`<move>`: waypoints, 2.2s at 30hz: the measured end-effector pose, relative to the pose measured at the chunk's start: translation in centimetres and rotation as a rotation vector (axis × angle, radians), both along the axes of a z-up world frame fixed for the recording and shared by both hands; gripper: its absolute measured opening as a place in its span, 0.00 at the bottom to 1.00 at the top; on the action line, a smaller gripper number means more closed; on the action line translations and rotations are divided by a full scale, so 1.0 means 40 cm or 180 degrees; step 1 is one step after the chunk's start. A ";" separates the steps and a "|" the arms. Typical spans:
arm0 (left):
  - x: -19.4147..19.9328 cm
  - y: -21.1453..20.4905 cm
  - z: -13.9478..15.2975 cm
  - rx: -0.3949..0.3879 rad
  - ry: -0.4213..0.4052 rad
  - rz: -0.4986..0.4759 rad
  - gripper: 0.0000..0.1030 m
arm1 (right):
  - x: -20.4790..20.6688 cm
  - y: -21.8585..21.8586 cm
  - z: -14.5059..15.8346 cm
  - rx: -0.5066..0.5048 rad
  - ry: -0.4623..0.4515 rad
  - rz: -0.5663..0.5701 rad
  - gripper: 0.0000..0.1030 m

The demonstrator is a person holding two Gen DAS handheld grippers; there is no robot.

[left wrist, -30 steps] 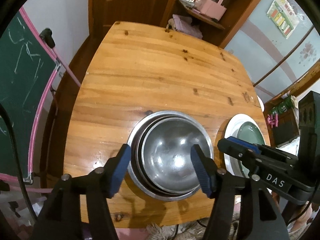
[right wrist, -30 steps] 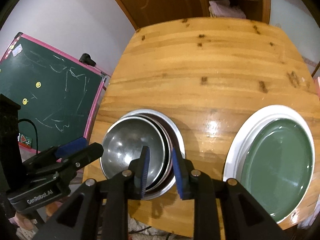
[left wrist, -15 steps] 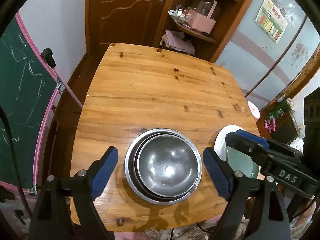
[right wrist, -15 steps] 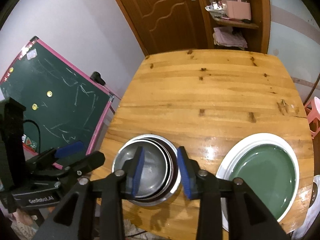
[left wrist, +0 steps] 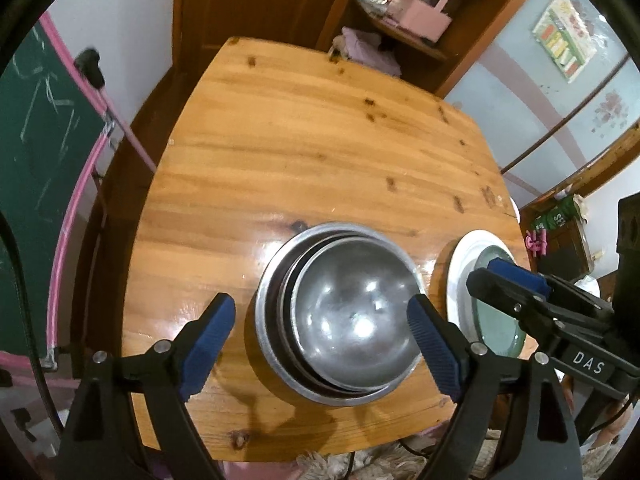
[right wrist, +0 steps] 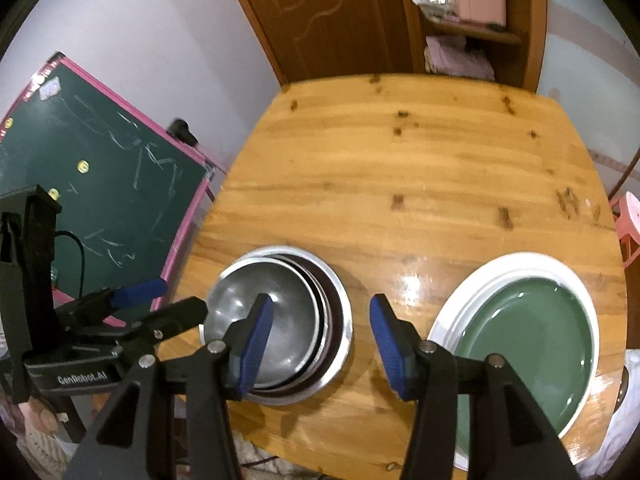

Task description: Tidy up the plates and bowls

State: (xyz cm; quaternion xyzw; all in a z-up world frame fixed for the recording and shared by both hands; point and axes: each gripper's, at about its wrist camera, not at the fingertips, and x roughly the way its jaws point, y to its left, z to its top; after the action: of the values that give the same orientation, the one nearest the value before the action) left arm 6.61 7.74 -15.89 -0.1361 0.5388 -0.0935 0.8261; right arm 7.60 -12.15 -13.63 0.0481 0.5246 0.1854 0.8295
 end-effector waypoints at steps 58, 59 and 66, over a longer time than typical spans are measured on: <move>0.007 0.017 -0.116 -0.0432 0.0625 -0.0078 0.38 | 0.022 -0.016 -0.112 0.0271 0.0767 0.0051 0.31; 0.005 0.012 -0.106 -0.0418 0.0603 -0.0091 0.38 | 0.018 -0.023 -0.103 0.0280 0.0742 0.0036 0.31; -0.001 -0.055 -0.033 -0.0383 0.0436 -0.0200 0.38 | -0.019 -0.092 -0.039 0.0365 0.0558 -0.0107 0.31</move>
State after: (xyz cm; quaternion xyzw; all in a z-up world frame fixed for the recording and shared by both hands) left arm 6.58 5.54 -17.21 -0.1745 0.5915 -0.1421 0.7743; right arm 6.83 -15.82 -15.17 0.1204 0.5828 0.1962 0.7793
